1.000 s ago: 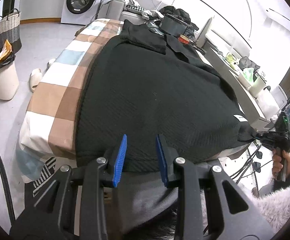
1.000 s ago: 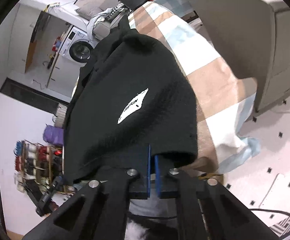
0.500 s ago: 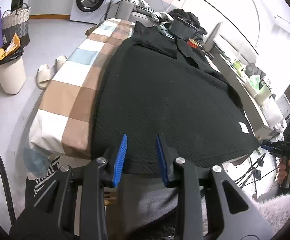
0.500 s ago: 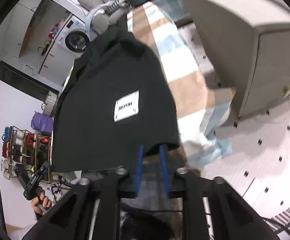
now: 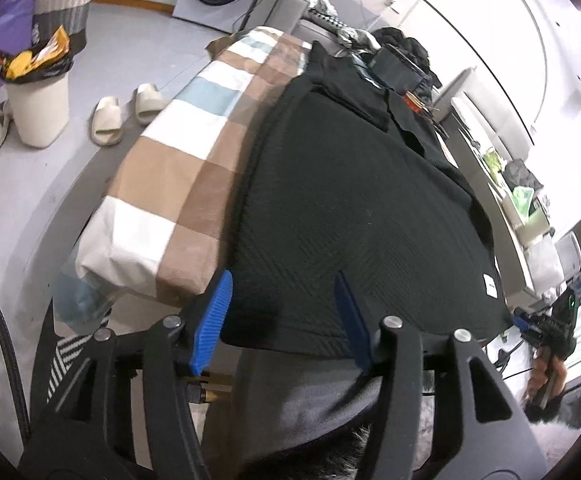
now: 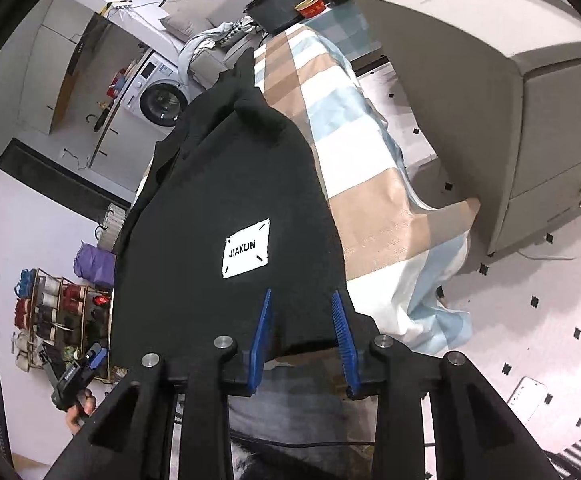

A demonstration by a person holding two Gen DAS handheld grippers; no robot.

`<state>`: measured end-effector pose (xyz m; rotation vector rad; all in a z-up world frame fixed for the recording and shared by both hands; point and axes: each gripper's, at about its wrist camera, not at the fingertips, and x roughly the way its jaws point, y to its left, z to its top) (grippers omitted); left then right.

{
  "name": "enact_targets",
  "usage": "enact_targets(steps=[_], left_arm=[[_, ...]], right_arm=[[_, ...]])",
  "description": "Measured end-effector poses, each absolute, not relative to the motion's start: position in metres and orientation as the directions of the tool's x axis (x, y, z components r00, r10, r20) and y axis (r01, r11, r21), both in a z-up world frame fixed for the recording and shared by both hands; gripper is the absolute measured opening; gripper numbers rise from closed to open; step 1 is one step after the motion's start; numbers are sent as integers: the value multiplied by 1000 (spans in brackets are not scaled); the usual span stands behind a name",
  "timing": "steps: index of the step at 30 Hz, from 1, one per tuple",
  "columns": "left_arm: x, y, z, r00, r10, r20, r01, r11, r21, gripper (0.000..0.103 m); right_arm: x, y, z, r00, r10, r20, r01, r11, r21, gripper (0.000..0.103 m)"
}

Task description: Fold small clothes

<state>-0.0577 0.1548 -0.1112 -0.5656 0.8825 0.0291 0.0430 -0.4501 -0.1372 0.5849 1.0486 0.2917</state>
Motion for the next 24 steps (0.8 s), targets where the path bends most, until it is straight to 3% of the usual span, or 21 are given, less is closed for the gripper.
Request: enact_targets(steps=[15,24], left_arm=[[-53,165,-134,573,-295,-764,-289,800,-526,50],[-46,168,-152,556,-333,-761,-303,771,-560,50]], right_arm=[[40,-452,-141,459,549,-699,14,782,623,33],[40,-446,-144,451,560,-695,-3,780,626,40]])
